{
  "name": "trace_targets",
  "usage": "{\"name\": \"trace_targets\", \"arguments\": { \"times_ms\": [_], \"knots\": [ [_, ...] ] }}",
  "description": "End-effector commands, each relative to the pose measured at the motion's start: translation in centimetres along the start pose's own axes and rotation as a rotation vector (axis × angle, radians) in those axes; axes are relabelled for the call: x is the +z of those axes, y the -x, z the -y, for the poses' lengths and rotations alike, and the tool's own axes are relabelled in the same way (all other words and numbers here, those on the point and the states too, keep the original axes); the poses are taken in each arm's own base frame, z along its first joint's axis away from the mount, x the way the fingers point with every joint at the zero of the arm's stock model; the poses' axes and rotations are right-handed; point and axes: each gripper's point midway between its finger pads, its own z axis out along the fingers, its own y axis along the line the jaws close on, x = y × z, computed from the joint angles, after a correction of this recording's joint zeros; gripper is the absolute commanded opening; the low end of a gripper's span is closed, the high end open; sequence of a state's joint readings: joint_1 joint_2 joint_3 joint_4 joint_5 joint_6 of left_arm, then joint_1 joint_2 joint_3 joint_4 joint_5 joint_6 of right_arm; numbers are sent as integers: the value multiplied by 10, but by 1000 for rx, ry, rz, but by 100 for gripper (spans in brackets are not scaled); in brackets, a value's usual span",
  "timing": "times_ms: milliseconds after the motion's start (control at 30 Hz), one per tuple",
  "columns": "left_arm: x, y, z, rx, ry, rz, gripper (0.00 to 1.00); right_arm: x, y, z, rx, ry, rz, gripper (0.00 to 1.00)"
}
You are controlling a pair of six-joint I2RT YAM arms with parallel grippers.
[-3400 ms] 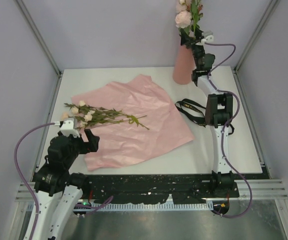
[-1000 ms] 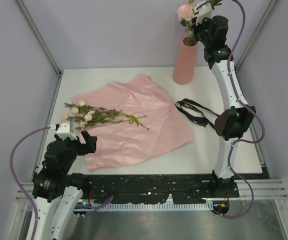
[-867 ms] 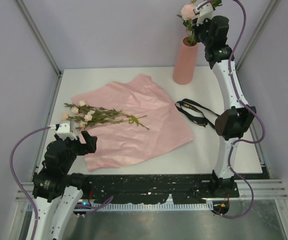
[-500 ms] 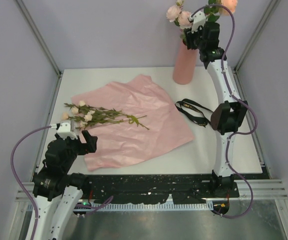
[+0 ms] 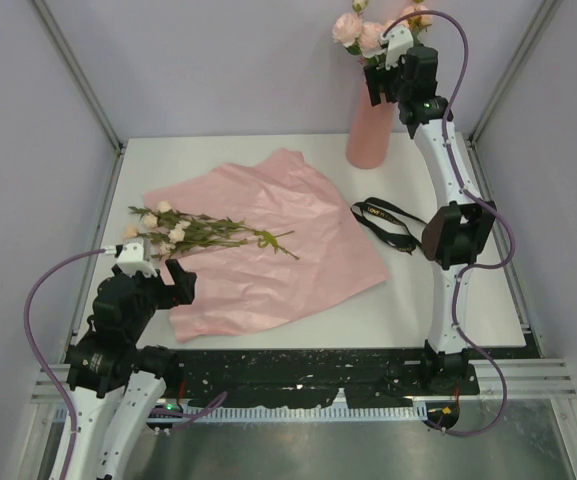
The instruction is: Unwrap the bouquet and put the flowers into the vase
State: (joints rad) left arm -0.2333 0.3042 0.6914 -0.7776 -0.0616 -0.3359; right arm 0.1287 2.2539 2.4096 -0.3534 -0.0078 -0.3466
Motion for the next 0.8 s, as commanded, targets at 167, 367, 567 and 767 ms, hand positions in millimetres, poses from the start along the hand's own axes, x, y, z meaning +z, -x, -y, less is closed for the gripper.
{"name": "trace_targets", "arguments": {
  "times_ms": [167,367,567,767],
  "knots": [
    [-1,6,3,-5,-14,19,89,-73,70,27,65,-63,119,93],
    [-2,7,3,-4,-15,32,89,-117,100,22,181,-17,152,93],
    [-8,13,-2,-12,8,72,89,-167,100,-29,332,177,104,89],
    [-17,20,-10,-25,48,135,89,-208,63,-116,371,298,65,95]
  ]
}}
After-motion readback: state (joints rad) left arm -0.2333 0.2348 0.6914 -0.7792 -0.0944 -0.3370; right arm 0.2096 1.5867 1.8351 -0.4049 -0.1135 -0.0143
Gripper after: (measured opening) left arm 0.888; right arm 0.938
